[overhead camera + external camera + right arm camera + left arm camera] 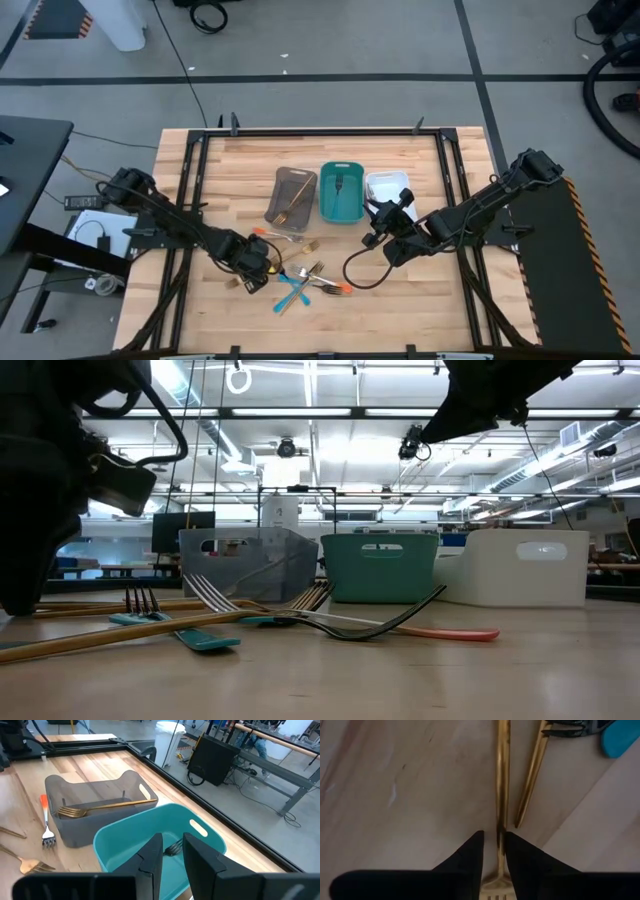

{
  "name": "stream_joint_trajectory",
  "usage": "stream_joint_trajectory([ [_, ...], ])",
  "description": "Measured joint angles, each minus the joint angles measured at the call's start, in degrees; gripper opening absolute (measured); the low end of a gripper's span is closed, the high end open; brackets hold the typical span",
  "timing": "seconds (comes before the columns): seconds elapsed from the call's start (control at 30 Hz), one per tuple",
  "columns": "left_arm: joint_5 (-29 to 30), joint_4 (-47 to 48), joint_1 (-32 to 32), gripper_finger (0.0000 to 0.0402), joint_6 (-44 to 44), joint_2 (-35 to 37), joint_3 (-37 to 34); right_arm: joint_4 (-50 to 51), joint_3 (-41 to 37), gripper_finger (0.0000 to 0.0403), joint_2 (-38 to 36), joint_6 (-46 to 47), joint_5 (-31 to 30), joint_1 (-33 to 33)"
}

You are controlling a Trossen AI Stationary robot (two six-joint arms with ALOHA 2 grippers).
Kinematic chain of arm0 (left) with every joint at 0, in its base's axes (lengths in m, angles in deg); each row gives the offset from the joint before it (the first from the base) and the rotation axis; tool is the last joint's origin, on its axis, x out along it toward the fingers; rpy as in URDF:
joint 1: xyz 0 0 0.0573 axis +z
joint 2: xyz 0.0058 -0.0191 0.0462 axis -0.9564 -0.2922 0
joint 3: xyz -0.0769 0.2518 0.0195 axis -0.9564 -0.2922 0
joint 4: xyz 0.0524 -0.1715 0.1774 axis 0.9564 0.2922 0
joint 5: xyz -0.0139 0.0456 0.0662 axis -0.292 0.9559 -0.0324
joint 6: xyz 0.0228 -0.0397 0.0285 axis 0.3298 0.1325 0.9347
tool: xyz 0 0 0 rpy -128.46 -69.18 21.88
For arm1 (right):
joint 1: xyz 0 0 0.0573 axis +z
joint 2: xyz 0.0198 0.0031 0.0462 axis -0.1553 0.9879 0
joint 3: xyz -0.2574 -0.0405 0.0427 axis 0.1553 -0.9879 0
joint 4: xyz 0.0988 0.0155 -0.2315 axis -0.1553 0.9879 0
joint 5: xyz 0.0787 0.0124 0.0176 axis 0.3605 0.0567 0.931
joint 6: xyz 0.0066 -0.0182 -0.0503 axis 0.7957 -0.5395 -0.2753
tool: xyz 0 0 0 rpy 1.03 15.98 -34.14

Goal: Sort silverware by color (type)
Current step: Put the gold fork into the black bin

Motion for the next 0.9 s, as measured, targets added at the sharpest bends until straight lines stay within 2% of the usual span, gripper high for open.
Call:
stream_joint_trajectory([
  [0.4,-0.1,0.9,0.4,0.0023,0.3,-0.1,-0.1,0.0,0.0,0.0083,0.0,0.0,0.1,-0.1],
  [0.63,-0.3,1.4,0.9,0.0021,0.3,0.2,-0.1,0.0,0.0,0.0083,0.0,0.0,0.5,-0.1],
  [0.9,0.7,8.5,1.4,0.0021,3.1,-0.2,4.1,0.0,0.0,0.0083,0.0,0.0,0.5,-0.1],
])
